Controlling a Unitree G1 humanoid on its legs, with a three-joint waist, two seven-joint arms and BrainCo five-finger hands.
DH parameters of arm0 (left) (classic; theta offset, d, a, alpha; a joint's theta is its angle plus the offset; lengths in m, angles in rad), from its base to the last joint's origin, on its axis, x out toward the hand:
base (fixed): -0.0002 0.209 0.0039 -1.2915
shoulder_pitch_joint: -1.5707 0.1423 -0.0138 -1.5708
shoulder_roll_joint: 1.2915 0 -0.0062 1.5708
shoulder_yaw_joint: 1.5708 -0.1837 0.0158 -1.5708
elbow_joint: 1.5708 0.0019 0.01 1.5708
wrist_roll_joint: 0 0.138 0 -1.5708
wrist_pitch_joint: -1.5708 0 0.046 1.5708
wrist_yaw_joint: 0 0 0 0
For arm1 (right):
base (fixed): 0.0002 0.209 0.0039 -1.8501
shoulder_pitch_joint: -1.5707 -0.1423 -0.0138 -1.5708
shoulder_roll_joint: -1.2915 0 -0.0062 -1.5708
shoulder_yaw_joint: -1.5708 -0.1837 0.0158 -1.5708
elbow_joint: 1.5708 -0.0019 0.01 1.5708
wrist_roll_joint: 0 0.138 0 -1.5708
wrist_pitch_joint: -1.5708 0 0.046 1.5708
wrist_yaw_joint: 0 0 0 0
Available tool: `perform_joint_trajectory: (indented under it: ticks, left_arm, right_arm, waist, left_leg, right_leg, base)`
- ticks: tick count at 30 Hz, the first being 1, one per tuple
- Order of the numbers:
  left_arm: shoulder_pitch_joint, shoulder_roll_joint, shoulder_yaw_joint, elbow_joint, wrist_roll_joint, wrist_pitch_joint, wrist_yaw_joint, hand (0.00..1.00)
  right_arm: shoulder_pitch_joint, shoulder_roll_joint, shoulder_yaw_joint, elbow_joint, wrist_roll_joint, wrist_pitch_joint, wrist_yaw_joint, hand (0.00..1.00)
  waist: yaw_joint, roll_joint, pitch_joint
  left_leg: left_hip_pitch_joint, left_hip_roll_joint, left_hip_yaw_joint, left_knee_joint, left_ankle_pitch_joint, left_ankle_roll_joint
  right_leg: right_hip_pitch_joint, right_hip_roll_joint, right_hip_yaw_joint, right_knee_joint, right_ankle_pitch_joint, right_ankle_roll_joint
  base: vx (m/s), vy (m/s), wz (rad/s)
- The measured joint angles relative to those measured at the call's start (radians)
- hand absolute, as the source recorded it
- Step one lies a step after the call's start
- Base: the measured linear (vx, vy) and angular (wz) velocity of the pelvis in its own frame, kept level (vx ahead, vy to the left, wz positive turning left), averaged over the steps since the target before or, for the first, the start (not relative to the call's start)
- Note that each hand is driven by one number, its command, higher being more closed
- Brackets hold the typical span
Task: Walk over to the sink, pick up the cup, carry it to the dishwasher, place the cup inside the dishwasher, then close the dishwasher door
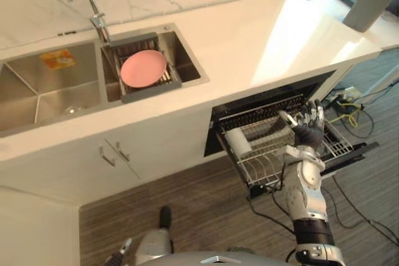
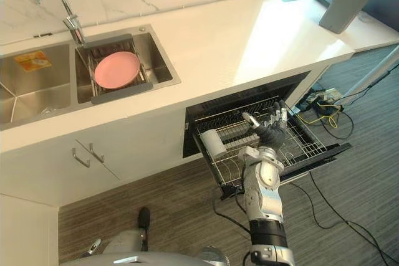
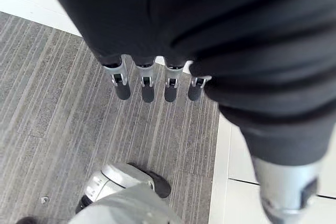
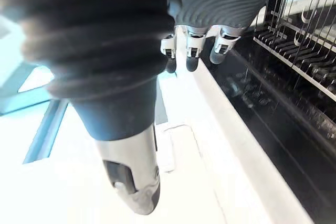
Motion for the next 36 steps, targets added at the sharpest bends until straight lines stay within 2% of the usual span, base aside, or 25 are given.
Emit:
perform_joint_trajectory:
  ticks: [1,3,5,7,9,10,11,12,13,14,15,16,18,20,22,23,24,30,33,36]
  left_arm:
    - [0.004,0.000,-0.003,0.013,-0.002,0.007,-0.004,0.00]
    - [0.009,0.000,-0.003,0.017,0.001,0.015,-0.006,0.00]
    - [0.007,0.001,-0.011,0.017,0.012,0.012,-0.003,0.00]
    - [0.008,0.012,-0.021,0.019,0.049,0.005,0.002,0.00]
    - [0.011,0.031,-0.025,0.019,0.082,-0.011,0.000,0.00]
    - [0.014,0.049,-0.043,0.019,0.087,-0.019,-0.002,0.00]
    - [0.012,0.050,-0.050,0.021,0.087,-0.022,-0.002,0.00]
    - [0.014,0.048,-0.066,0.020,0.086,-0.027,-0.001,0.00]
    - [0.016,0.051,-0.078,0.018,0.085,-0.030,-0.002,0.00]
    - [0.015,0.054,-0.080,0.018,0.084,-0.029,0.000,0.00]
    - [0.007,0.058,-0.082,0.014,0.084,-0.023,0.007,0.00]
    - [-0.003,0.066,-0.083,0.012,0.085,-0.021,0.005,0.00]
    - [-0.019,0.081,-0.085,0.014,0.087,-0.014,0.001,0.00]
    - [-0.028,0.081,-0.090,0.013,0.087,-0.014,0.001,0.00]
    - [-0.023,0.080,-0.090,0.014,0.086,-0.015,0.000,0.00]
    - [-0.022,0.082,-0.089,0.013,0.087,-0.016,-0.001,0.00]
    - [-0.023,0.075,-0.081,0.012,0.125,-0.028,-0.018,0.00]
    - [-0.023,0.075,-0.077,0.012,0.113,-0.023,-0.020,0.00]
    - [-0.019,0.064,-0.045,0.013,0.061,0.013,-0.038,0.00]
    - [-0.012,0.058,-0.025,0.013,0.015,0.048,-0.069,0.00]
  right_arm:
    - [0.018,0.003,0.001,-0.018,0.042,0.009,0.059,0.00]
    - [0.033,0.008,0.004,-0.019,0.050,0.024,0.135,0.00]
    - [0.033,0.009,0.030,-0.020,0.048,0.037,0.176,0.00]
    - [0.033,0.019,0.051,-0.021,0.049,0.046,0.196,0.00]
    - [0.033,0.054,0.048,-0.036,0.050,0.052,0.200,0.00]
    - [0.033,0.070,0.048,-0.060,0.049,0.053,0.197,0.00]
    - [0.031,0.070,0.048,-0.071,0.049,0.052,0.194,0.00]
    - [0.037,0.072,0.049,-0.084,0.048,0.052,0.174,0.00]
    - [0.038,0.078,0.048,-0.089,0.048,0.052,0.153,0.00]
    - [0.042,0.081,0.050,-0.091,0.046,0.051,0.142,0.00]
    - [0.058,0.086,0.049,-0.092,0.029,0.049,0.132,0.00]
    - [0.062,0.086,0.049,-0.094,0.018,0.049,0.123,0.00]
    - [0.070,0.085,0.032,-0.118,0.017,0.041,0.116,0.00]
    - [0.085,0.084,0.000,-0.162,0.025,0.030,0.120,0.00]
    - [0.092,0.080,-0.014,-0.177,0.063,0.030,0.156,0.00]
    - [0.096,0.080,-0.023,-0.177,0.072,0.033,0.171,0.00]
    - [0.122,0.045,-0.036,-0.176,0.102,0.061,0.254,0.00]
    - [0.122,0.045,-0.035,-0.175,0.106,0.061,0.253,0.00]
    - [0.120,0.046,-0.025,-0.176,0.136,0.061,0.253,0.00]
    - [0.113,0.046,-0.025,-0.176,0.138,0.076,0.252,0.00]
  waist:
    - [-0.005,-0.003,-0.012]
    - [-0.005,0.002,-0.039]
    - [-0.001,-0.004,-0.047]
    - [0.007,-0.021,-0.055]
    - [0.009,-0.062,-0.057]
    - [0.009,-0.086,-0.057]
    - [0.007,-0.080,-0.057]
    - [0.000,-0.070,-0.062]
    - [-0.003,-0.066,-0.063]
    - [-0.007,-0.062,-0.063]
    - [-0.012,-0.061,-0.062]
    - [-0.015,-0.079,-0.066]
    - [-0.023,-0.094,-0.067]
    - [-0.040,-0.091,-0.066]
    - [-0.048,-0.093,-0.067]
    - [-0.052,-0.098,-0.065]
    - [-0.057,-0.083,-0.077]
    - [-0.055,-0.083,-0.078]
    - [-0.029,-0.082,-0.082]
    - [-0.018,-0.080,-0.084]
  left_leg:
    - [0.003,-0.005,0.029,0.001,0.002,0.003]
    - [0.007,-0.019,0.058,0.004,0.004,0.009]
    - [0.016,-0.035,0.085,0.004,-0.004,0.020]
    - [0.017,-0.058,0.102,0.005,-0.012,0.032]
    - [0.016,-0.099,0.106,0.021,-0.038,0.058]
    - [0.022,-0.121,0.109,0.031,-0.065,0.063]
    - [0.027,-0.124,0.101,0.031,-0.073,0.069]
    - [0.041,-0.116,0.091,0.032,-0.079,0.074]
    - [0.058,-0.103,0.075,0.031,-0.091,0.079]
    - [0.075,-0.090,0.061,0.033,-0.105,0.085]
    - [0.077,-0.066,0.028,0.046,-0.126,0.086]
    - [0.080,-0.048,0.010,0.050,-0.139,0.085]
    - [0.085,-0.037,-0.018,0.057,-0.159,0.081]
    - [0.090,-0.037,-0.043,0.071,-0.183,0.076]
    - [0.096,-0.037,-0.048,0.086,-0.211,0.061]
    - [0.100,-0.040,-0.055,0.103,-0.225,0.053]
    - [0.139,-0.017,-0.042,0.202,-0.355,-0.009]
    - [0.110,-0.016,-0.067,0.223,-0.354,-0.009]
    - [0.110,-0.005,-0.034,0.220,-0.341,-0.015]
    - [0.112,-0.003,0.001,0.204,-0.324,-0.016]
  right_leg:
    - [0.004,-0.011,0.001,0.000,-0.002,0.008]
    - [0.004,-0.026,0.024,0.002,-0.010,0.019]
    - [0.002,-0.049,0.051,0.015,-0.020,0.032]
    - [-0.007,-0.075,0.072,0.030,-0.032,0.047]
    - [-0.011,-0.128,0.069,0.062,-0.054,0.067]
    - [-0.006,-0.157,0.067,0.103,-0.055,0.057]
    - [-0.021,-0.169,0.077,0.159,-0.050,0.027]
    - [-0.081,-0.176,0.129,0.293,-0.007,-0.075]
    - [-0.128,-0.174,0.184,0.390,0.035,-0.127]
    - [-0.159,-0.169,0.222,0.457,0.053,-0.132]
    - [-0.175,-0.126,0.245,0.446,-0.026,-0.104]
    - [-0.200,-0.077,0.264,0.403,-0.078,-0.103]
    - [-0.236,-0.021,0.300,0.295,-0.087,-0.101]
    - [-0.273,0.007,0.357,0.202,-0.062,-0.088]
    - [-0.321,0.029,0.406,0.113,0.014,-0.078]
    - [-0.326,0.038,0.409,0.074,0.075,-0.073]
    - [-0.215,0.082,0.403,-0.063,0.183,-0.063]
    - [-0.196,0.076,0.360,-0.088,0.192,-0.060]
    - [-0.144,0.080,0.322,-0.162,0.223,-0.059]
    - [-0.111,0.078,0.296,-0.219,0.250,-0.057]
  base:
    - [-0.01,0.031,0.18]
    - [0.04,0.053,0.05]
    - [0.06,0.063,0.00]
    - [0.09,0.067,-0.01]
    - [0.15,0.085,0.08]
    - [0.20,0.073,0.05]
    - [0.20,0.078,0.20]
    - [0.21,0.092,0.22]
    - [0.20,0.100,0.29]
    - [0.22,0.054,0.37]
    - [0.24,0.003,0.49]
    - [0.23,-0.005,0.46]
    - [0.20,-0.019,0.41]
    - [0.19,-0.036,0.45]
    - [0.19,-0.069,0.20]
    - [0.12,-0.063,0.11]
    - [0.08,-0.044,0.10]
    - [0.00,-0.004,0.19]
    - [-0.01,-0.021,0.33]
    - [-0.02,-0.017,0.24]
